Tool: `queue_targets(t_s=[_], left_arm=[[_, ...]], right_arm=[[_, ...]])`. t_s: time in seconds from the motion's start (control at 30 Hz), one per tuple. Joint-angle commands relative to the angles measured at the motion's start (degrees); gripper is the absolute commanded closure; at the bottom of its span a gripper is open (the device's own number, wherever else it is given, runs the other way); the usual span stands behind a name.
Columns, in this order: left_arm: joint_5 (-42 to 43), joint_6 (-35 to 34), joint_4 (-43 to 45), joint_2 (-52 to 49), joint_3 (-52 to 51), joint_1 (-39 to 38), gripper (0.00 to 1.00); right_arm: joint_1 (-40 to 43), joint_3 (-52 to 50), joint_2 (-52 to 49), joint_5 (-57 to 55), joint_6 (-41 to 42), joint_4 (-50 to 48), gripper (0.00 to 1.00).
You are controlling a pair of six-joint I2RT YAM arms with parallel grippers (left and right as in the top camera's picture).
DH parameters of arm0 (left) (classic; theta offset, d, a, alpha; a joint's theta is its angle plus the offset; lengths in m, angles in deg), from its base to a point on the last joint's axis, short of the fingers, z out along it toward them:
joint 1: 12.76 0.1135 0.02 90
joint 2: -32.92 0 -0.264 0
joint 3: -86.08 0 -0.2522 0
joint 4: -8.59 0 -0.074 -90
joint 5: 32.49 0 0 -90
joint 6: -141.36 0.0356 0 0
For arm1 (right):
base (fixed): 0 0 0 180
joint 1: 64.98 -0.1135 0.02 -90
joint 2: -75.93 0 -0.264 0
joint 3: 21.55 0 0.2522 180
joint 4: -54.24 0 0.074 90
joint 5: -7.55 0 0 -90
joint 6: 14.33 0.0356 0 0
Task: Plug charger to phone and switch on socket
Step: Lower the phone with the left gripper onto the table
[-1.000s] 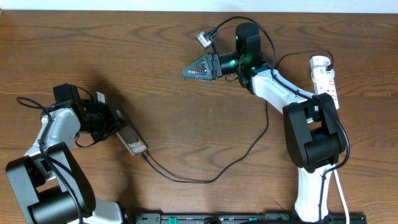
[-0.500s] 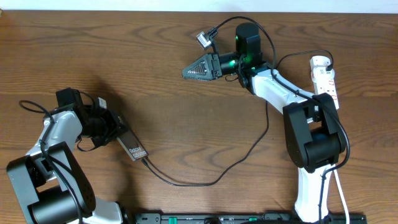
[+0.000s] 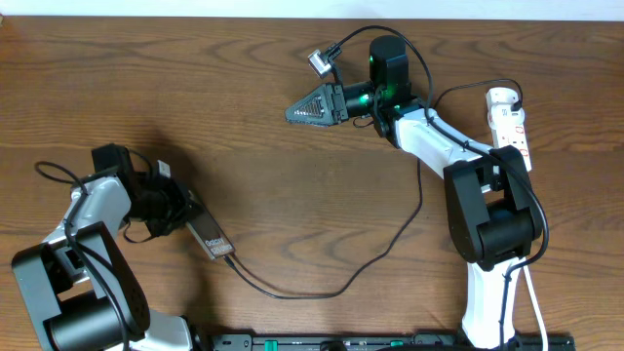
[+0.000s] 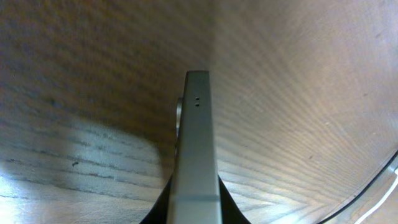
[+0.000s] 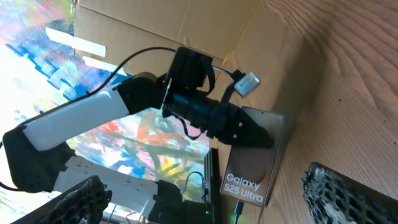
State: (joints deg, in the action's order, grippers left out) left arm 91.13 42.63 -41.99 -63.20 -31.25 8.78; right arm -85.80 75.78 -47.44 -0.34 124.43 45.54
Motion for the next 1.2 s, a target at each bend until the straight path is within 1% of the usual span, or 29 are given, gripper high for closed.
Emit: queue_targets(t_s=[0.0,0.4,0.47,0.5,0.53,0.83,1.07,1.17], left_arm=[[-0.09,0.76,1.16,0.61,-2.08,-0.02,0.93],[-0.07,0.76,2.16,0.61,-3.04,-0.02,0.92],[-0.07,0.76,2.16,0.61,-3.06,-0.02,0.85],[-0.07,0.76,2.16,0.61,-3.04,-0.02,0.83],[-0.07,0.76,2.16,0.61,-3.04,-0.02,0.78],[-0.07,0.79,1.66,0.61,-3.04,-0.02,0.75],[-0.07,0.79,0.57,0.61,-3.04,-0.02,0.53],[-0.07,0.79,0.15,0.61,-3.04,-0.02,0.51]], right_arm=[[-0.28,0.96,0.35,0.81,-1.25,-0.04,0.01],[-0.28,0.96,0.35,0.96,-1.25,-0.04,0.01],[-0.28,0.96,0.35,0.96,-1.25,-0.04,0.01],[-0.28,0.96,0.35,0.96,-1.25,-0.04,0.01],[-0.28,0.96,0.35,0.96,-1.25,-0.04,0.01],[-0.28,0.96,0.35,0.98,-1.25,-0.04,0.01],[-0.28,0.96,0.35,1.01,-1.25,-0.04,0.01],[-0.28,0.96,0.35,1.01,-1.25,-0.04,0.01]])
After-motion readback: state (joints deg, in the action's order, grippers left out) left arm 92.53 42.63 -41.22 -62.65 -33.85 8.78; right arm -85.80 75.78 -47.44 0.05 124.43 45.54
